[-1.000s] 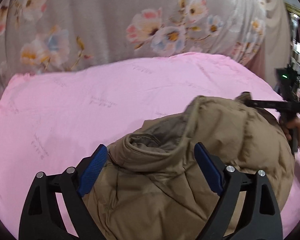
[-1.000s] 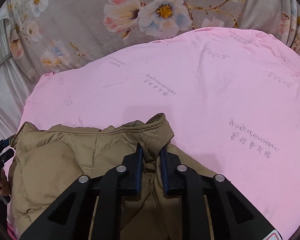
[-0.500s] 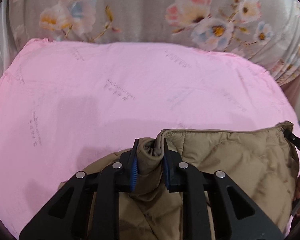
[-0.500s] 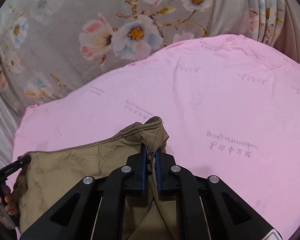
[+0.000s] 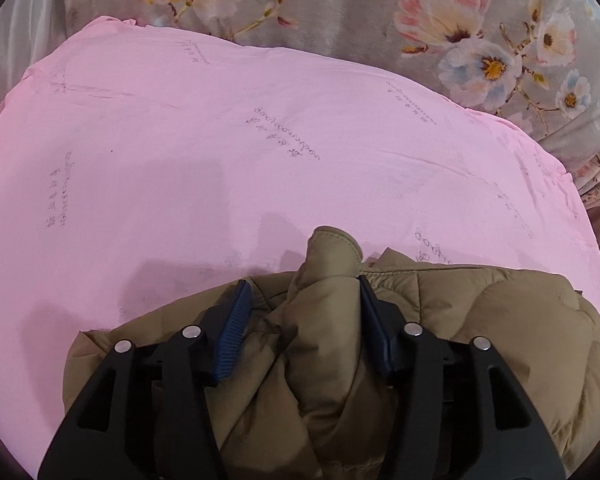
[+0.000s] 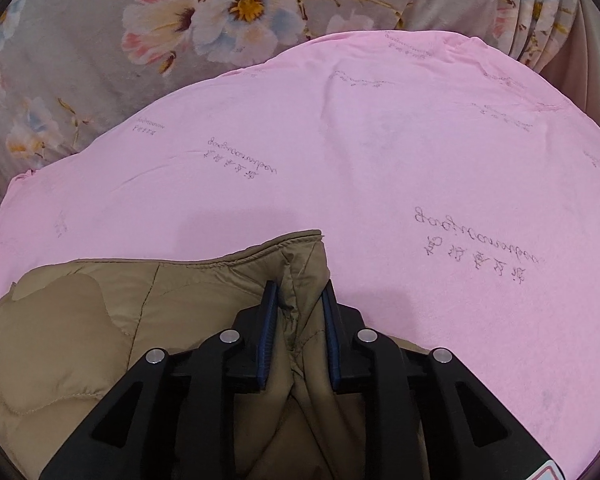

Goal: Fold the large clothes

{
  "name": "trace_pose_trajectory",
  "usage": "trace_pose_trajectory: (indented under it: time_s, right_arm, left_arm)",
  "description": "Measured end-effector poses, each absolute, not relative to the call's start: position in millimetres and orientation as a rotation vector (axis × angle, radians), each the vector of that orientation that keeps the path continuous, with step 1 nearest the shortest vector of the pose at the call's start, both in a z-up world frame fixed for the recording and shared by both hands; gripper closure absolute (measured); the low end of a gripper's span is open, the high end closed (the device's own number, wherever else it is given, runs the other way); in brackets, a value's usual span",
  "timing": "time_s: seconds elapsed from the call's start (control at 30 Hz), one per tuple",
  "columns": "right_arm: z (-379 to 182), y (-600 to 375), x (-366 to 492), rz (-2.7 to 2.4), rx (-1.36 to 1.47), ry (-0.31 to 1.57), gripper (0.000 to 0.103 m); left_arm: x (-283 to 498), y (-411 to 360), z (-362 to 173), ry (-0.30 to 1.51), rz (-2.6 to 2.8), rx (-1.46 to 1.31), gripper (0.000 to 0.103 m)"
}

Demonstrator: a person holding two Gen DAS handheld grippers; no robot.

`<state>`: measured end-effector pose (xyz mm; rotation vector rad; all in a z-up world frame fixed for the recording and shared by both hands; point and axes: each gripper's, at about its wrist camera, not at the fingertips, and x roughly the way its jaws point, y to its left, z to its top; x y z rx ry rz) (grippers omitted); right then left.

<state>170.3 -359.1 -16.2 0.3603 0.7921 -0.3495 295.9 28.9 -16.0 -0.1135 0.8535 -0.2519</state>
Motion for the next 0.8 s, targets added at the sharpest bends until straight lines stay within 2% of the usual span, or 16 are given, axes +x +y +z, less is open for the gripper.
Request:
trace_pose_trajectory:
  time_s: [0.07, 0.1, 0.17, 0.27, 0.3, 0.37, 0.4, 0.47, 0.53, 0.67, 0.8]
  right_arm:
    - [-15.2, -367.7, 166.1, -0.365, 0.399, 0.790, 0.060]
    - [-12.4, -374.1, 161.2, -0.369, 0.434, 0.784, 0.056]
    - [3.3, -382.7, 141.2, -0.387, 0.484, 0.736, 0.054]
    - [40.7, -373.0, 111.2, -0.404, 0.433, 0.631, 0.053]
    - [55.7, -363.2, 103.8, -0.386, 0.396, 0.600, 0.054]
    - [77.5, -340.7, 98.2, -0.333, 0.340, 0.561, 0.069]
    - [86.9, -325.5, 100.4, -0.290, 0.311, 0.557, 0.073]
    - [94.7, -291.9, 114.5, -0.184, 0.264, 0.595, 0.090]
    - [89.6, -263.3, 131.6, -0.103, 0.239, 0.638, 0.097]
    - [61.4, -225.5, 164.5, -0.051, 0.169, 0.723, 0.098]
    - [30.2, -243.2, 185.9, -0.063, 0.214, 0.797, 0.100]
  left_arm:
    - [294.5, 29.6, -13.4, 0.850, -0.223, -0.100, 0.043]
    - [292.8, 31.4, -10.5, 0.845, -0.207, -0.095, 0.040]
    - [283.4, 43.2, 2.6, 0.818, -0.159, -0.101, 0.034]
    - [260.2, 70.4, 33.3, 0.762, -0.119, -0.159, 0.034]
    - [253.0, 76.3, 44.5, 0.741, -0.092, -0.163, 0.037]
    - [235.0, 80.4, 74.7, 0.671, -0.049, -0.159, 0.037]
    - [228.2, 77.3, 88.0, 0.640, -0.064, -0.160, 0.038]
    - [215.6, 55.8, 109.5, 0.609, -0.137, -0.137, 0.041]
    - [211.3, 20.9, 112.5, 0.629, -0.218, -0.056, 0.044]
    - [222.0, -45.3, 70.8, 0.744, -0.314, 0.074, 0.058]
    - [242.5, -57.9, 28.8, 0.833, -0.312, 0.051, 0.059]
